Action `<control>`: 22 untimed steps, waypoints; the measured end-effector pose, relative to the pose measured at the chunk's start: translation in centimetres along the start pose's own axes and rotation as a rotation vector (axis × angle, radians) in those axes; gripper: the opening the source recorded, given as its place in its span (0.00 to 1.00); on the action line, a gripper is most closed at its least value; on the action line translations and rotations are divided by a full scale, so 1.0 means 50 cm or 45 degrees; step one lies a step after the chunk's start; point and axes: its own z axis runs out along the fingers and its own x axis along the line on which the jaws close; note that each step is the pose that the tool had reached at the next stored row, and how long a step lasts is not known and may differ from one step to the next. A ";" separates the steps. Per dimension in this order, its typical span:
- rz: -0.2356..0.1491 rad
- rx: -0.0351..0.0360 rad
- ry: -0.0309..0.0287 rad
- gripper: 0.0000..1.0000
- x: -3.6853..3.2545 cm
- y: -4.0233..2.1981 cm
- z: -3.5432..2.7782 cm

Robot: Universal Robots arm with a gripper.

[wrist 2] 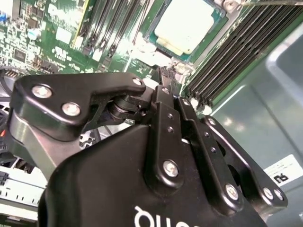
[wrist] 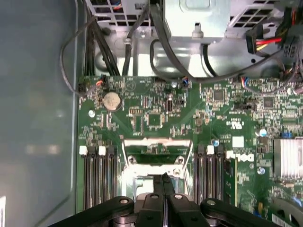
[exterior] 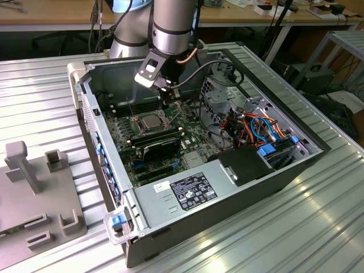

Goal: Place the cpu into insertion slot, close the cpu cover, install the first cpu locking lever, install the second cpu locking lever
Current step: 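Close the cpu cover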

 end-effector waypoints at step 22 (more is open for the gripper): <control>-0.001 0.1189 -0.0016 0.11 0.000 0.112 -0.038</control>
